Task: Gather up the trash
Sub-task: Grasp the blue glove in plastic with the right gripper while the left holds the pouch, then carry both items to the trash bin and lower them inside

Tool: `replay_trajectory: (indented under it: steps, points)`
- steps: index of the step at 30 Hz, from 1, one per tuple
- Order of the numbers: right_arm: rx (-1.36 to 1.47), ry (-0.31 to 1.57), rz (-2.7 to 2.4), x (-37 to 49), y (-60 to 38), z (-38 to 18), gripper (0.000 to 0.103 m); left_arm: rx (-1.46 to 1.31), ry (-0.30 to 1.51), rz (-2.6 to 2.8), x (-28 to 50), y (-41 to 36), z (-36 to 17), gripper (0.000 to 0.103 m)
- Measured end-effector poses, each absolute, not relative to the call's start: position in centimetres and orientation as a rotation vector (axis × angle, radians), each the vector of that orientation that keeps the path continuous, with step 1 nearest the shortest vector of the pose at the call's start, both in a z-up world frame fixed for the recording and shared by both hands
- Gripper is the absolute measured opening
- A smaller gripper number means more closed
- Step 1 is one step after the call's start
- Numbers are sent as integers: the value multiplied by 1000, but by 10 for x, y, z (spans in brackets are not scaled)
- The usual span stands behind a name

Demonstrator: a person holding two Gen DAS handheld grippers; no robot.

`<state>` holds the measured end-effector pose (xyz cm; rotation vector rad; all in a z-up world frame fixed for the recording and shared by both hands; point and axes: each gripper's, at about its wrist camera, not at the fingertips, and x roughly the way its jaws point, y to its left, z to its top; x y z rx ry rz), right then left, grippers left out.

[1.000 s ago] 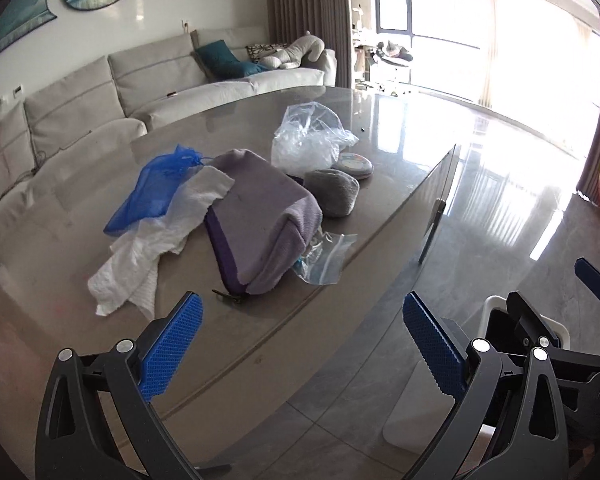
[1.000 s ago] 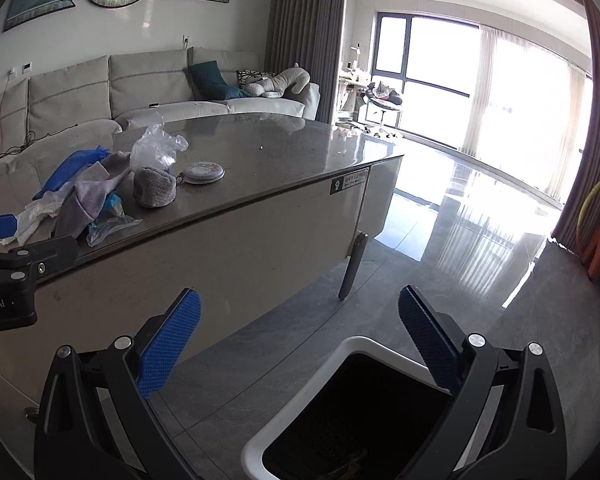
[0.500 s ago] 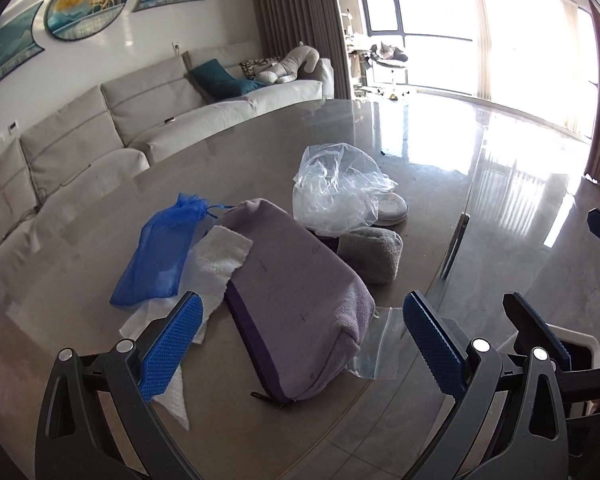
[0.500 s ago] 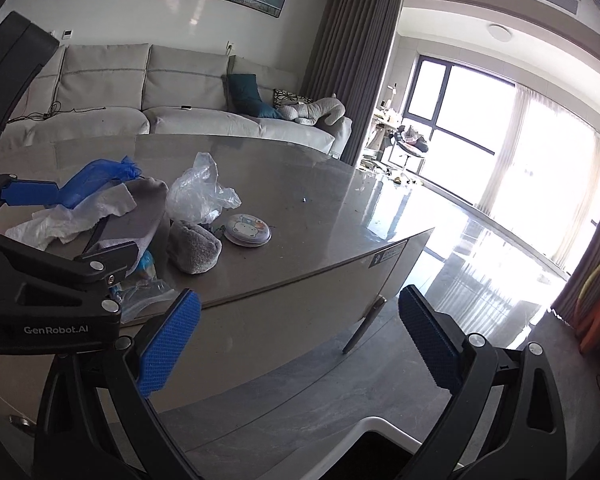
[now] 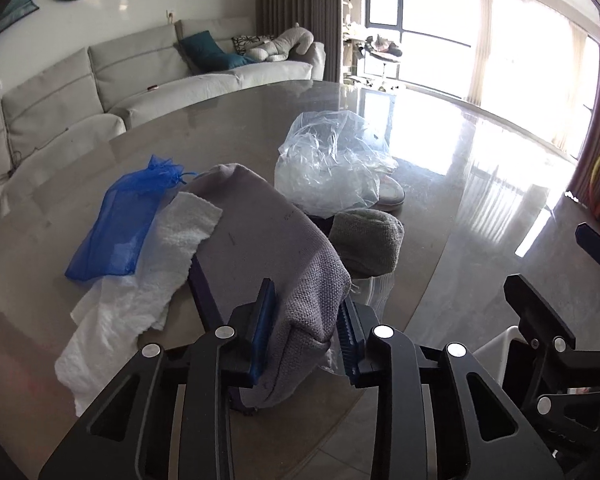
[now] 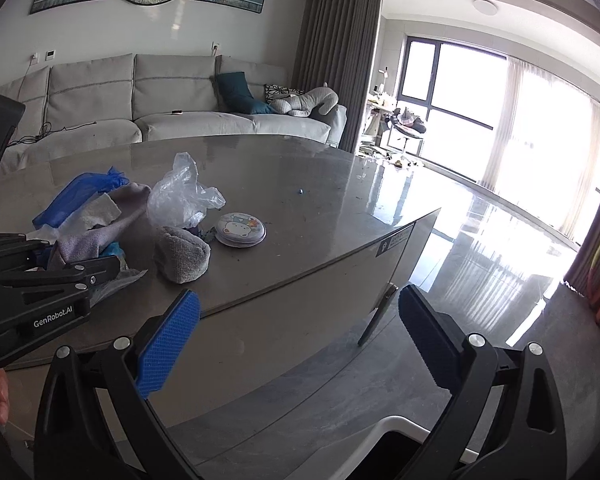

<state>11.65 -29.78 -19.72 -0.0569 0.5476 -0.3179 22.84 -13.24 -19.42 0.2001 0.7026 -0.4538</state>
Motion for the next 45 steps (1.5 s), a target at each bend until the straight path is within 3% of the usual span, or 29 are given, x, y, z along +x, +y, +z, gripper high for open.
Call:
replay_trajectory:
  steps: [5, 24, 26, 28, 29, 34, 45]
  points:
    - [-70, 548, -252, 121, -281, -197, 98, 178, 638, -498, 214, -118, -169, 18]
    - [-11, 625, -112, 178, -225, -233, 98, 154, 522, -560, 191, -86, -131, 17]
    - [9, 629, -98, 181, -222, -237, 87, 155, 529, -566, 192, -86, -133, 17]
    - [57, 633, -71, 182, -221, -236, 49, 158, 527, -566, 192, -84, -134, 17]
    - [35, 636, -77, 182, -217, -234, 46, 160, 527, -566, 191, -84, -134, 17]
    - [31, 630, -31, 174, -207, -222, 40, 132, 519, -566, 189, -76, -127, 16]
    - [63, 531, -38, 130, -221, -169, 39, 111, 445, -611, 165, -75, -97, 16]
